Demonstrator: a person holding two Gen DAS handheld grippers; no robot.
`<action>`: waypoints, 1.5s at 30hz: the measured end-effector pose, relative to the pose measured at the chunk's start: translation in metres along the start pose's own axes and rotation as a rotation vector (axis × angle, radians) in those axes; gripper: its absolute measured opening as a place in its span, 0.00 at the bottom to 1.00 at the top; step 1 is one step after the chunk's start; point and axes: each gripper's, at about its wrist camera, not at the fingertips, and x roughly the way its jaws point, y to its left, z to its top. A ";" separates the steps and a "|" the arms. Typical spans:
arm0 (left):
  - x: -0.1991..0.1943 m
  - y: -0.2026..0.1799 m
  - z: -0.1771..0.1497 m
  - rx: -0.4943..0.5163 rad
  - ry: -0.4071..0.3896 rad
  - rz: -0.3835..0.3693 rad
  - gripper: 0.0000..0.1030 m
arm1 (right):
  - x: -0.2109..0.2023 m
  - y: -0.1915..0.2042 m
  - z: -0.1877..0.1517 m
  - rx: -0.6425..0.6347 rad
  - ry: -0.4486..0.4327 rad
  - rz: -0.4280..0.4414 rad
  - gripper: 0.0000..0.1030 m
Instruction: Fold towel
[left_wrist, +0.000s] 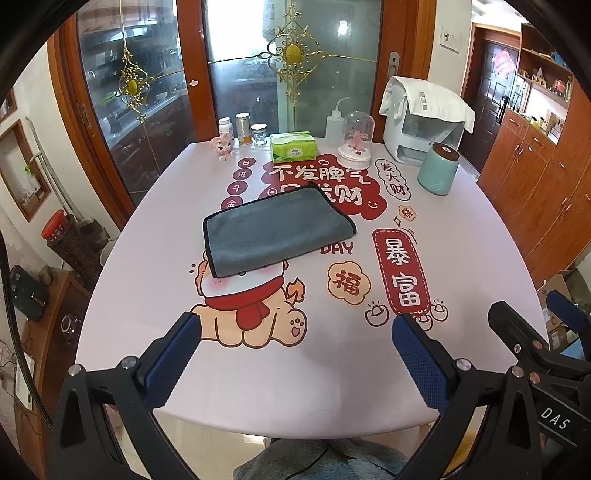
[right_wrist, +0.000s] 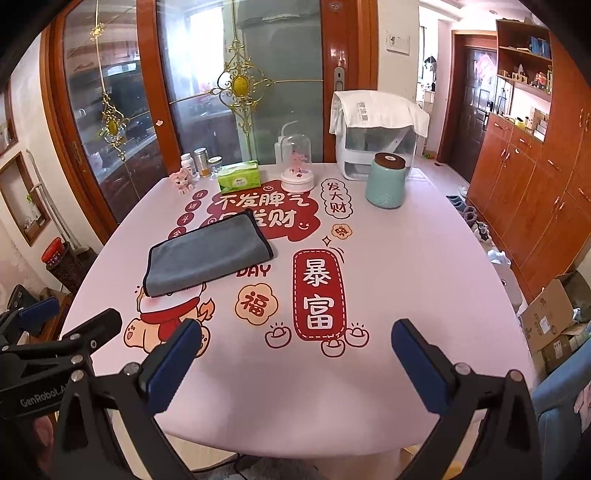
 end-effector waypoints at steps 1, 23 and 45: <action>0.001 0.000 0.000 0.001 0.000 0.002 1.00 | 0.001 0.000 0.001 0.001 0.002 -0.002 1.00; 0.003 0.000 -0.004 0.021 0.012 0.007 1.00 | -0.004 -0.001 -0.001 0.004 0.002 -0.012 1.00; 0.003 0.003 -0.006 0.025 0.017 0.003 1.00 | -0.005 0.000 -0.002 0.004 0.003 -0.015 1.00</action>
